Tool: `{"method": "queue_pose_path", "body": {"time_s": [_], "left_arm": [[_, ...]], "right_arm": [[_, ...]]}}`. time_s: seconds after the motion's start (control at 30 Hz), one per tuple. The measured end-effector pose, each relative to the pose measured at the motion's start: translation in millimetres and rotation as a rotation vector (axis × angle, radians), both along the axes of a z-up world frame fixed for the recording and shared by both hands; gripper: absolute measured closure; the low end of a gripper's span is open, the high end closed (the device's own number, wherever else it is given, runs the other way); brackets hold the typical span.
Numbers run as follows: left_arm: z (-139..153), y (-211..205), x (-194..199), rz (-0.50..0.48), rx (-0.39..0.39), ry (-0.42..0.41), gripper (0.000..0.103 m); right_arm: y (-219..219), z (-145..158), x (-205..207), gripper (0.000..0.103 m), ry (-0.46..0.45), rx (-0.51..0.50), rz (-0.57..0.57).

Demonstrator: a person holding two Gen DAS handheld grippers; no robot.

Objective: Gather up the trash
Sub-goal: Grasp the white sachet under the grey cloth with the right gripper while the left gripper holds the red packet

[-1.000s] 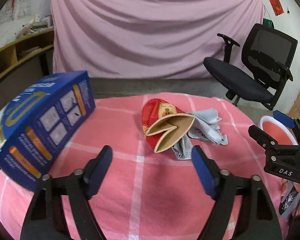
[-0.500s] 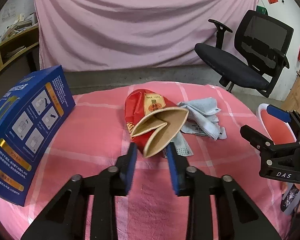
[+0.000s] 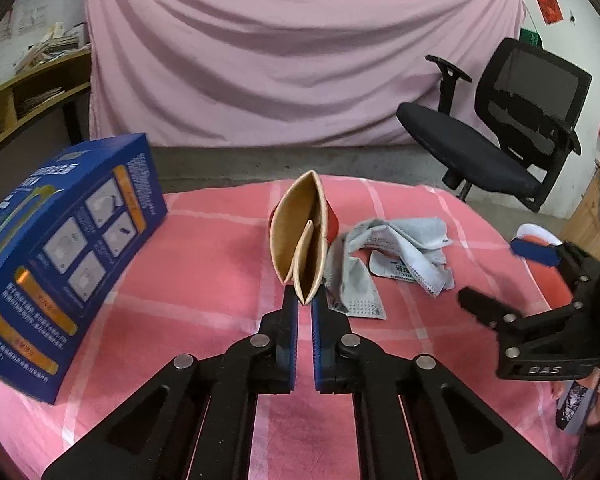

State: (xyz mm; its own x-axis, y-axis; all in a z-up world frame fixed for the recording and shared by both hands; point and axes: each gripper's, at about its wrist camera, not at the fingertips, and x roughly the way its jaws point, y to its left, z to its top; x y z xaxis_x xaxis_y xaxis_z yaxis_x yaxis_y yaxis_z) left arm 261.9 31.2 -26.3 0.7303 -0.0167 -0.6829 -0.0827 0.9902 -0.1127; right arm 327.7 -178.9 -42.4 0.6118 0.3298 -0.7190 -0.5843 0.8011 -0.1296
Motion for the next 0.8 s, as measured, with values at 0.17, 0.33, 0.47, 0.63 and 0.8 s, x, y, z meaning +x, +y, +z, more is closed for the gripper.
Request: {"method": "queue_pose_path", "body": {"time_s": [0.17, 0.33, 0.47, 0.63, 0.8], "left_arm": [[0.3, 11.9, -18.0, 0.041, -0.039, 0.004, 0.099], [-2.3, 21.5, -22.1, 0.096, -0.077, 0.028, 0.099], [-1.6, 23.6, -24.8, 0.109, -0.071, 0.037, 0.099], [-1.5, 21.0, -24.0, 0.11, -0.053, 0.045, 0.1], [-0.2, 18.9, -24.5, 0.114, -0.061, 0.031, 0.1]], "right_arm": [[12.7, -15.1, 11.2, 0.018, 0.122, -0.016, 0.08], [19.3, -17.1, 25.5, 0.021, 0.176, 0.027, 0.126], [21.1, -17.0, 29.5, 0.033, 0.187, 0.03, 0.141], [19.2, -14.6, 22.7, 0.072, 0.18, 0.036, 0.169], [18.8, -14.2, 8.1, 0.08, 0.183, 0.03, 0.228]]}}
